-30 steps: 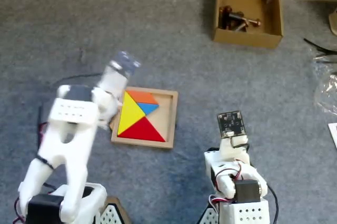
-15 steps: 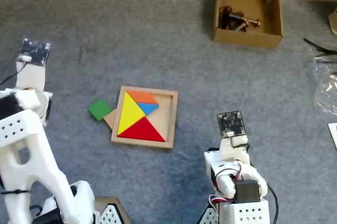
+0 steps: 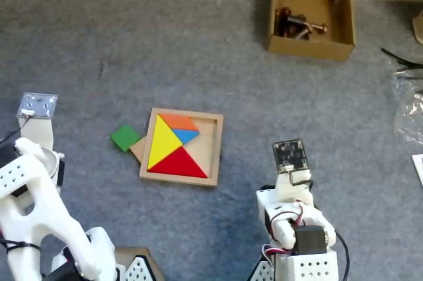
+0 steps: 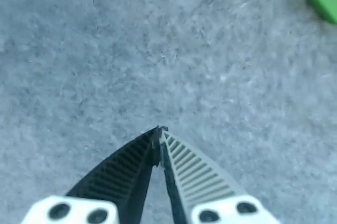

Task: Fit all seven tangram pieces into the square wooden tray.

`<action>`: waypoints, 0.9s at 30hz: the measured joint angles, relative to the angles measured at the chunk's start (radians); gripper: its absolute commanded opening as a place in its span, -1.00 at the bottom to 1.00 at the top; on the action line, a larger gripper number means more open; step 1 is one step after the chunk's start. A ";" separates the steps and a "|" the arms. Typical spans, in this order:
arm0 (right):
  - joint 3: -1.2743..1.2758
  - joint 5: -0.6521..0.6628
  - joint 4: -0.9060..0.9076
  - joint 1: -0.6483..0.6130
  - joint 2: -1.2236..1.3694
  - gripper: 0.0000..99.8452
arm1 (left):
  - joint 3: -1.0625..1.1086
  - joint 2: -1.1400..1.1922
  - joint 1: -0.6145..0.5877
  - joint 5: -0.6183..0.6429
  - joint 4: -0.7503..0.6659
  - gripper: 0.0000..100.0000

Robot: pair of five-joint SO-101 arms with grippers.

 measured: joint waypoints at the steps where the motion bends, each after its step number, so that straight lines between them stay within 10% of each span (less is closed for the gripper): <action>1: 0.000 0.000 0.000 0.000 0.000 -0.99 | 0.000 0.000 -0.002 0.000 0.000 -0.99; 27: 0.000 0.000 0.000 0.000 0.000 -0.99 | 0.206 -0.002 -0.161 -0.002 -0.244 -0.99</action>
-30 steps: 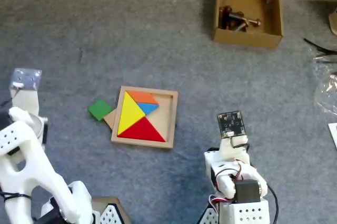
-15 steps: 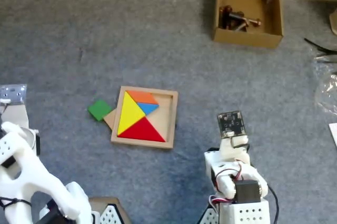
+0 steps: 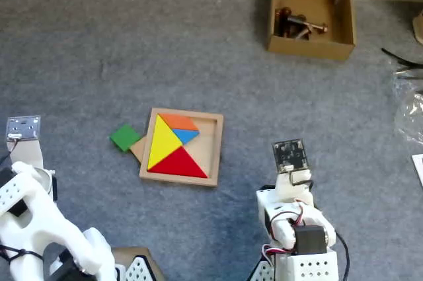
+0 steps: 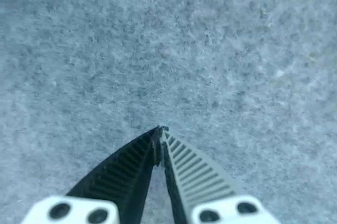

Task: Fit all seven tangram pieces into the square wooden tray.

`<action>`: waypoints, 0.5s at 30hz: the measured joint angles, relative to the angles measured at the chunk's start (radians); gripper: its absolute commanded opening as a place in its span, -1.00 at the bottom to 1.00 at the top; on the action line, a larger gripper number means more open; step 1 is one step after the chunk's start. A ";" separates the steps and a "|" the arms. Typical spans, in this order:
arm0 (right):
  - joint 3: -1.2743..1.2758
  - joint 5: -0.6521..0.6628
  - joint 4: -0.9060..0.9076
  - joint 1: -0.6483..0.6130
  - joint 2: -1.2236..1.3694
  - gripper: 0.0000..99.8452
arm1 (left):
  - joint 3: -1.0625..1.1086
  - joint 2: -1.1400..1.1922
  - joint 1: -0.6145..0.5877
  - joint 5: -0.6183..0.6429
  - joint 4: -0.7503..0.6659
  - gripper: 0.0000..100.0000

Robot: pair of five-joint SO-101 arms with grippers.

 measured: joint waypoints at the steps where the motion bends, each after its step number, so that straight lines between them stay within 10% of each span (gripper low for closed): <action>1: 0.000 0.000 0.000 0.000 0.000 -0.99 | 0.005 0.000 0.000 0.000 0.000 -0.99; 15: 0.000 0.000 0.000 0.000 0.000 -0.99 | 0.057 -0.003 0.000 0.002 -0.005 -0.99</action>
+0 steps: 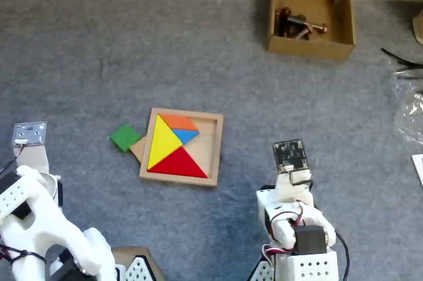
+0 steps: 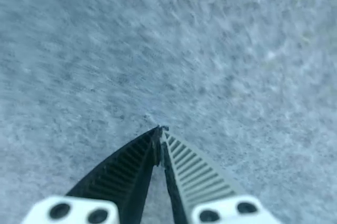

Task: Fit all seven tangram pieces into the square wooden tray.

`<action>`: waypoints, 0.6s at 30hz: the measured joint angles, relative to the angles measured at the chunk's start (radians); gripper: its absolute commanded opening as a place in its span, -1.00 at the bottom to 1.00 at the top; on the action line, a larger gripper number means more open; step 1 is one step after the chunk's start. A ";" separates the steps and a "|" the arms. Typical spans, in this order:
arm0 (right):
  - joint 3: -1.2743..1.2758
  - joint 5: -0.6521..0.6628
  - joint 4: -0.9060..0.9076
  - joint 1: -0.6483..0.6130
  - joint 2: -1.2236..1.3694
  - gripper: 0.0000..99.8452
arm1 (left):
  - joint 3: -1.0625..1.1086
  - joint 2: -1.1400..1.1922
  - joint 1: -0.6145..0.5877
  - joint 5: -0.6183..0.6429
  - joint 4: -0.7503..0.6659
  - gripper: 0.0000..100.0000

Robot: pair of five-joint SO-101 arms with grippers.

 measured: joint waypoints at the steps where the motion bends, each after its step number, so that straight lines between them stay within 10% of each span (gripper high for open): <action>1: 0.000 0.000 0.000 0.000 0.000 -0.99 | 0.000 0.000 0.000 0.000 0.000 -0.99; 18: 0.000 0.000 0.000 0.000 0.000 -0.99 | 0.035 0.000 0.000 0.000 -0.003 -0.99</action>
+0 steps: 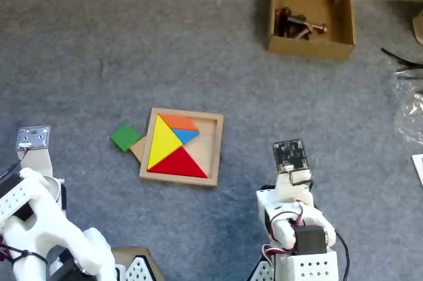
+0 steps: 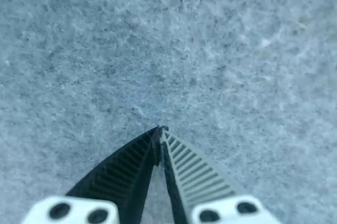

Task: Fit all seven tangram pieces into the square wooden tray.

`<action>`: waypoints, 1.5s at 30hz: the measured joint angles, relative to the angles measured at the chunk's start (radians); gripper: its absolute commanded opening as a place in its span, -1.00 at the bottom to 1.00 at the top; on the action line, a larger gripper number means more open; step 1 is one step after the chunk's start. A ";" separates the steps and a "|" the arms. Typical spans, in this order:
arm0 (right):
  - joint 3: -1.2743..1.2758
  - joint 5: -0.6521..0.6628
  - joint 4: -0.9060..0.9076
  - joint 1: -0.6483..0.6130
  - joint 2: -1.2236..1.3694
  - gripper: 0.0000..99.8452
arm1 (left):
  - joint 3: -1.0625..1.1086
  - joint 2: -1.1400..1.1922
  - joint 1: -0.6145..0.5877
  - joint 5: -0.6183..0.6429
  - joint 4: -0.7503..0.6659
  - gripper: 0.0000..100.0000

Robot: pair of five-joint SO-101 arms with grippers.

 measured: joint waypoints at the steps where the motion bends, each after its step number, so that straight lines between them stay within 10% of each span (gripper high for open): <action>1: 0.000 0.000 0.000 0.000 0.000 -0.99 | 0.000 0.000 0.000 0.000 -0.005 -0.99; 13: 0.000 0.000 0.000 0.000 0.000 -0.99 | 0.000 0.000 -0.035 -0.002 -0.058 -0.99; 29: 0.000 0.000 0.000 0.000 0.000 -0.99 | -0.008 0.000 -0.253 -0.005 -0.663 -0.98; 45: 0.000 0.000 0.000 0.000 0.000 -0.99 | -0.723 0.663 -0.393 -0.005 -0.669 -0.98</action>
